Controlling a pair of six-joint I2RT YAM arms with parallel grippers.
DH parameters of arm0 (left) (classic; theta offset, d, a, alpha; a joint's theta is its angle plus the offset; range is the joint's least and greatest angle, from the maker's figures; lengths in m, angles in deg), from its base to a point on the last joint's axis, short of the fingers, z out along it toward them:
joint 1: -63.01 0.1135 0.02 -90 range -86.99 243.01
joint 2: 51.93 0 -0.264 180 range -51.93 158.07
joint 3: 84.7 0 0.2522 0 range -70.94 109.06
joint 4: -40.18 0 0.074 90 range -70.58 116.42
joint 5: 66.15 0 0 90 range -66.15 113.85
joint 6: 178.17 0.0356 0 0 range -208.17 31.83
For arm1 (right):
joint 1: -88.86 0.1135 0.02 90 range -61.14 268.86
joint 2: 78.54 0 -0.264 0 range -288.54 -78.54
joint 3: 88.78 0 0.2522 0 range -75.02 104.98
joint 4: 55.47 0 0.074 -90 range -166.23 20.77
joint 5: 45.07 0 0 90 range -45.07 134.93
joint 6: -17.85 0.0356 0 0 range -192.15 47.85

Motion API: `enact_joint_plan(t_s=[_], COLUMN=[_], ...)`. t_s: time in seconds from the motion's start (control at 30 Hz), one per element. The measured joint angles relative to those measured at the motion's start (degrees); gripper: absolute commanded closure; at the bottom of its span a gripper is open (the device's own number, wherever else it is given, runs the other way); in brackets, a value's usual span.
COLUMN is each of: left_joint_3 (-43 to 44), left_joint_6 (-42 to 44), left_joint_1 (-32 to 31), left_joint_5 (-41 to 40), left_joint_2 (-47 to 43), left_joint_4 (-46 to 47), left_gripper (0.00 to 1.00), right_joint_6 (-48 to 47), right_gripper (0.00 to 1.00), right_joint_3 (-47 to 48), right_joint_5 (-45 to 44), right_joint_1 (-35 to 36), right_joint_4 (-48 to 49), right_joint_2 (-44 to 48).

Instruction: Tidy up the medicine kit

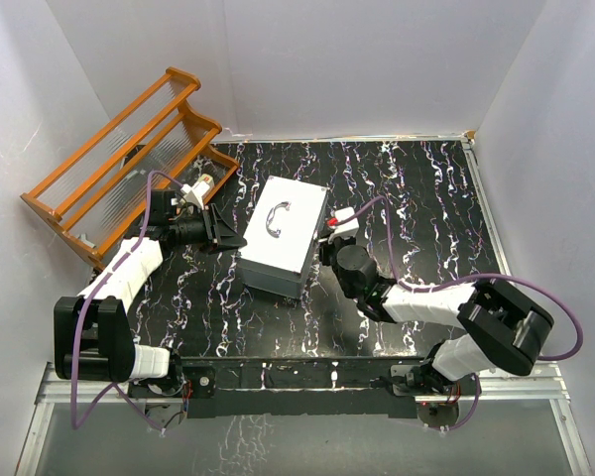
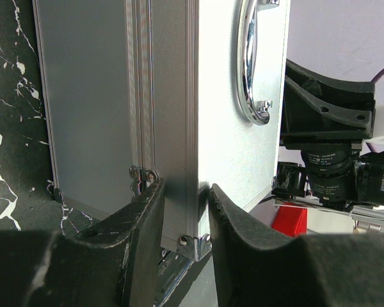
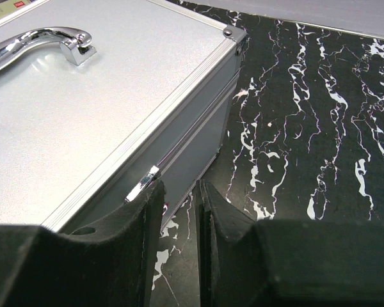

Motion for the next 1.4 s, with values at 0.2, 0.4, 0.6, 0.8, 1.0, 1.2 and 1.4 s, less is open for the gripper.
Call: enact_joint_plan(t_s=[0.2,0.4,0.6,0.8,1.0,1.2,1.4], left_joint_3=[0.00,0.00,0.00,0.37,2.51,4.83,6.34], left_joint_6=[0.00,0.02,0.00,-0.22,-0.31,-0.87,-1.53], left_joint_1=[0.00,0.00,0.00,-0.02,-0.11,-0.07,-0.90], left_joint_5=[0.02,-0.02,-0.20,-0.22,0.22,1.84,2.84], left_joint_2=[0.04,0.04,0.24,1.01,3.58,6.69,8.61], left_joint_4=[0.00,0.00,-0.22,-0.92,-2.71,-2.82,-1.38], left_gripper=[0.69,0.66,0.61,0.54,0.52,0.61,0.68], right_joint_6=[1.16,2.51,6.23,15.28,25.88,32.13,33.51], right_gripper=[0.73,0.73,0.72,0.68,0.70,0.70,0.70], right_joint_3=[0.55,0.76,2.27,7.91,13.77,17.62,19.43], right_joint_5=[1.99,2.16,-0.02,-5.42,-2.38,7.72,16.72], right_joint_1=[-0.02,-0.09,-0.11,-1.90,-8.17,-13.27,-13.60], right_joint_4=[-0.04,-1.99,-8.46,-21.38,-37.86,-49.22,-52.48], right_joint_2=[0.87,1.60,5.11,9.33,8.61,2.43,-1.68])
